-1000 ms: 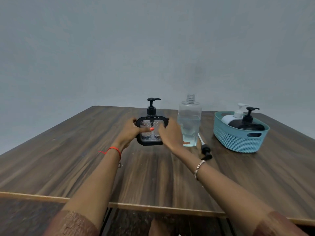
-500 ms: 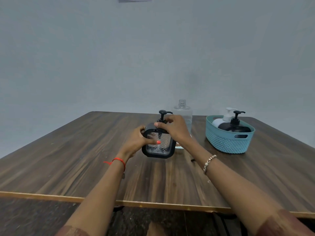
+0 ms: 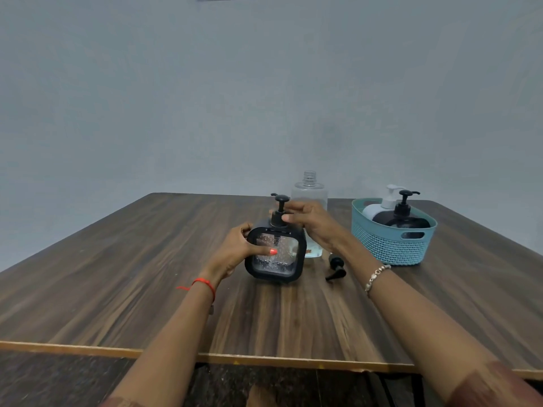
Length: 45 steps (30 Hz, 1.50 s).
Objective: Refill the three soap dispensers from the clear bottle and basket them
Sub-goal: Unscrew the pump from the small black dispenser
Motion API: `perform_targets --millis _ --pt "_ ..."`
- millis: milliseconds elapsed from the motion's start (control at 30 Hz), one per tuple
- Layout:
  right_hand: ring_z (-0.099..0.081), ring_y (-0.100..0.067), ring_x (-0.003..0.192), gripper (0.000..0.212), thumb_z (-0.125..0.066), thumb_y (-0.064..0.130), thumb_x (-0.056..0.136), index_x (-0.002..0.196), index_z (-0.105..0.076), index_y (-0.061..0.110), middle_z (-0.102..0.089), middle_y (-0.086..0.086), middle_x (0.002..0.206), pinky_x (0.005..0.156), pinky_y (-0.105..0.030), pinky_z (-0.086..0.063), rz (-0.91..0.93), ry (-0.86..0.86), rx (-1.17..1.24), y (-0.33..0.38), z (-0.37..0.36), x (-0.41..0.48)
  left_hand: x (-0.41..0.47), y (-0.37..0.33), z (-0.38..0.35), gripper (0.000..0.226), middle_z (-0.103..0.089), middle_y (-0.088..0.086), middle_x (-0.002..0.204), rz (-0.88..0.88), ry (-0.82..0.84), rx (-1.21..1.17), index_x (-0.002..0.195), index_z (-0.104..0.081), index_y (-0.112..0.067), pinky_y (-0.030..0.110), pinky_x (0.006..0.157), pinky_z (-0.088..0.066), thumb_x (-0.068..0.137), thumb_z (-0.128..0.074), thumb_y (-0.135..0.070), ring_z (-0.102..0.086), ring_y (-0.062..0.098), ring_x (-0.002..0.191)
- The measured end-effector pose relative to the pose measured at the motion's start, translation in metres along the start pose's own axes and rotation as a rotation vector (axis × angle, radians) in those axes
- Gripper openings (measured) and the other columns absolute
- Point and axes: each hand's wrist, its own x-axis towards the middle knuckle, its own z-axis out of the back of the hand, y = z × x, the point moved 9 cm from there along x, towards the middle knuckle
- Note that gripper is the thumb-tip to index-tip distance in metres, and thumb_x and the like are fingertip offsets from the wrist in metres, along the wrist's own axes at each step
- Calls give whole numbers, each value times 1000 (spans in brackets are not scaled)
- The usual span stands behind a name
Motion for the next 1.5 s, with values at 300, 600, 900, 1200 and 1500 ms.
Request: perform_targets --millis 300,600,900,1200,1500 --pt "-58 -5 73 36 -73 -1 73 107 -63 -4 -65 -11 97 53 -3 -44 -37 -271 -151 8 12 -2 3 2 4 49 -68 3 86 -7 -79 0 96 -59 -5 18 63 -53 56 -84 5 -66 10 74" --pt "-61 -11 72 35 -79 30 70 89 -67 4 -67 -3 82 65 -21 -46 -49 -294 -364 5 8 -3 5 3 8 57 -69 10 94 -1 -106 10 102 -58 -2 28 72 -56 52 -87 0 -67 21 86" --pt "-66 -21 88 41 -81 30 64 93 -68 4 -70 -10 94 74 -28 -51 -123 -252 -312 -1 3 2 0 8 11 54 -68 7 93 17 -125 -24 99 -58 -6 23 66 -53 53 -86 2 -67 18 84" --pt "-54 -14 70 31 -71 -9 66 65 -49 13 -48 -4 71 57 -18 -48 -158 -214 -43 10 -7 -1 -1 10 14 60 -69 10 96 14 -122 -39 106 -58 0 28 72 -56 54 -86 1 -68 20 86" --pt "-60 4 69 24 -75 4 71 95 -70 1 -68 2 80 69 -15 -39 5 -392 63 34 11 -6 -2 20 30 61 -70 12 98 34 -172 -84 104 -60 -1 37 81 -56 50 -87 3 -67 25 91"
